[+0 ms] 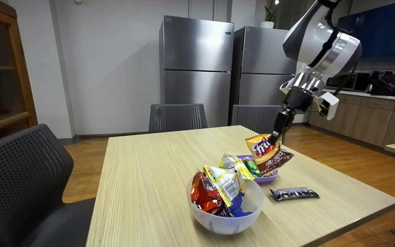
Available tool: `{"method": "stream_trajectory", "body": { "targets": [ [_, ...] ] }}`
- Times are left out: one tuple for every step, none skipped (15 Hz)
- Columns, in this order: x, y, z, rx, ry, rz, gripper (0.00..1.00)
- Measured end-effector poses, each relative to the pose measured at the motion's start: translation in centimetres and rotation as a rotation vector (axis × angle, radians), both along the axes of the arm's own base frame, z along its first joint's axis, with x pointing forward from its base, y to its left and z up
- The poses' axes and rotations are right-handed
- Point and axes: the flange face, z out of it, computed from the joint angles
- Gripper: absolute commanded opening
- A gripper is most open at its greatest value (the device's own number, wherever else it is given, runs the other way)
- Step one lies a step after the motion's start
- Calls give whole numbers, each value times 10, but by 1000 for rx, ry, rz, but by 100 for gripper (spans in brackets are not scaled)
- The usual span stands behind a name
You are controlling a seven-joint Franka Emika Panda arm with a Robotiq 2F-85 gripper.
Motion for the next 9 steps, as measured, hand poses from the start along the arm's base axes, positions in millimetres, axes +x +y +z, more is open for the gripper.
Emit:
{"method": "stream_trajectory", "body": {
  "targets": [
    [1,5,5,-4,-5,-4,0],
    [3,11,9,-7,-10,-4,0],
    [4,18,14,-9,-14,-4,0],
    [4,25,18,-9,-18,-2,0],
    [4,32,22,-9,-23,5,0],
    [3,39,25,-8,-26,13,0],
    [2,45,28,-9,-29,23,0],
    [1,52,30,-11,-32,34,0],
    [-1,58,31,-13,-35,44,0]
  ]
}}
